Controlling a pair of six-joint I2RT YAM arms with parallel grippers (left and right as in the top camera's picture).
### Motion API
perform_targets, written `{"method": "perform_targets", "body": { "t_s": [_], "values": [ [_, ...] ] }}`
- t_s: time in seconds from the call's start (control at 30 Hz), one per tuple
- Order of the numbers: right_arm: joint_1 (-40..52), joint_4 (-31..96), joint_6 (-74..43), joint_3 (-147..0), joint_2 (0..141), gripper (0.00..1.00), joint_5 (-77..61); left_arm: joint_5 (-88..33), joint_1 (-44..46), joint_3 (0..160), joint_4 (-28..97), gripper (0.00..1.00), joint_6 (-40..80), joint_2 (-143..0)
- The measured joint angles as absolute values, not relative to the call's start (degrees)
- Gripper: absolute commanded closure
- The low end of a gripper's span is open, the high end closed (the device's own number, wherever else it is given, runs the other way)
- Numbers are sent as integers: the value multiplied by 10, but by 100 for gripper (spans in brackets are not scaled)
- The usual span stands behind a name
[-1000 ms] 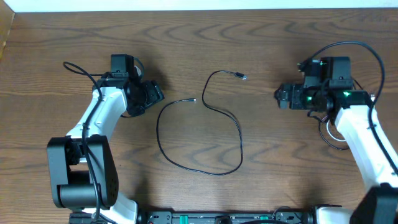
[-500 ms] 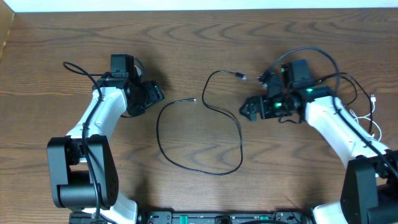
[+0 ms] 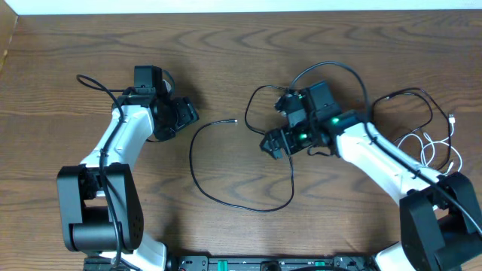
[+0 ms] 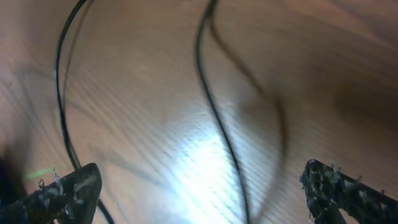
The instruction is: Untangle cables
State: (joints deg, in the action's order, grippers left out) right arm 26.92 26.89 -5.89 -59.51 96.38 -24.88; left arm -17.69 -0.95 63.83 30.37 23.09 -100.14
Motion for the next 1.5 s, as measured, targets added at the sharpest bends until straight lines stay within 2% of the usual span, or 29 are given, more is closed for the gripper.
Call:
{"method": "perform_targets", "body": {
  "t_s": [0.3,0.53,1.5],
  "values": [
    [339,268,-59,-595,964,1,-135,-177,-10,638,304,23,231,-1001],
    [347,267,-59,-595,964,1,-76,-177,-10,638,304,23,231,-1002],
    [347,258,-59,-584,964,1,-68,-177,-10,638,304,23,231,-1002]
  ]
}}
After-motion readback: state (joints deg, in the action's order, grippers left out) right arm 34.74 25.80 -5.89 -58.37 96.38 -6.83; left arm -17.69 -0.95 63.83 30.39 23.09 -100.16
